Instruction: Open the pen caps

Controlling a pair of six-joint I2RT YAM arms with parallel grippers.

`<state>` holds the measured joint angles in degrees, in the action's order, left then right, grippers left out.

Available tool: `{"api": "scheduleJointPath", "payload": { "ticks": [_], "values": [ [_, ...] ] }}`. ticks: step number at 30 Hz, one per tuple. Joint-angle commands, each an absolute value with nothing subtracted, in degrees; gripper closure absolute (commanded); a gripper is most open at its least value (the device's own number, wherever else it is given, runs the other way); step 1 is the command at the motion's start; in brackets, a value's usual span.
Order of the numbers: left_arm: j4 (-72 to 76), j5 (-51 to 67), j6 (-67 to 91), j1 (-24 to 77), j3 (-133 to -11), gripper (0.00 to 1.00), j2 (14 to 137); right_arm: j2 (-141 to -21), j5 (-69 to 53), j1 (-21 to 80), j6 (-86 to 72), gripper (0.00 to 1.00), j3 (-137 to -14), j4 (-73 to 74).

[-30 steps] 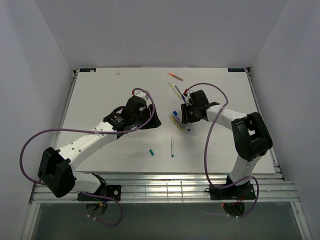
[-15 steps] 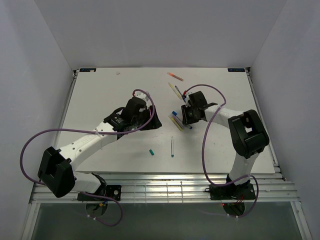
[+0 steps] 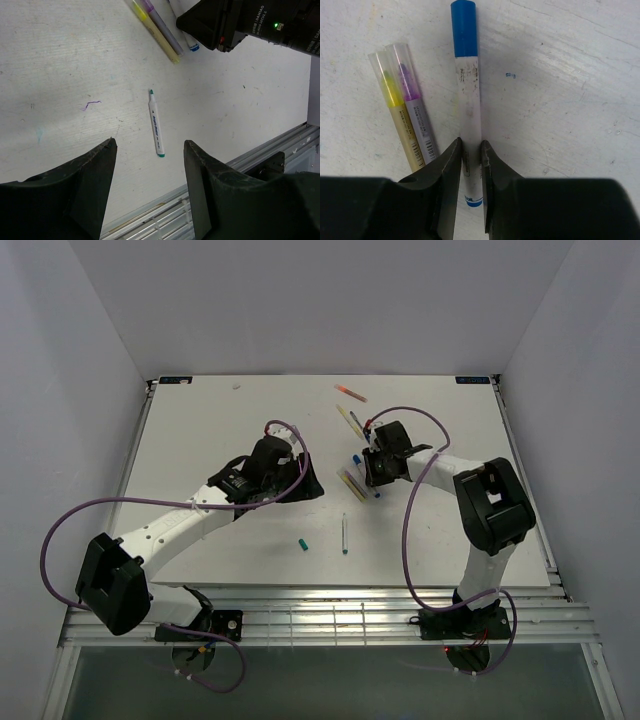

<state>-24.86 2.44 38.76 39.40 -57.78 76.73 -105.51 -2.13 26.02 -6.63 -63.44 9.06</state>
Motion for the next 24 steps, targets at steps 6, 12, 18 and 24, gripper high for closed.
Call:
{"api": "scheduleJointPath", "payload": {
  "ticks": [6, 12, 18, 24],
  "values": [
    [-23.0, 6.2, 41.7, 37.6, -59.1, 0.35, 77.8, -101.5, 5.6, 26.5, -7.6, 0.92, -62.5, 9.4],
    [-21.2, 7.4, 43.5, 36.9, -59.2, 0.35, 77.1, -91.6, 1.4, 27.2, -8.8, 0.92, -62.1, 11.1],
    [-17.5, 11.2, 44.6, 36.7, -59.6, 0.32, 77.9, -83.0, -3.9, 29.9, -13.4, 0.92, -58.5, 11.9],
    [-13.5, 14.0, 47.0, 36.6, -61.2, 0.30, 80.2, -77.1, -5.4, 35.5, -18.0, 0.92, -54.4, 10.8]
  ]
}}
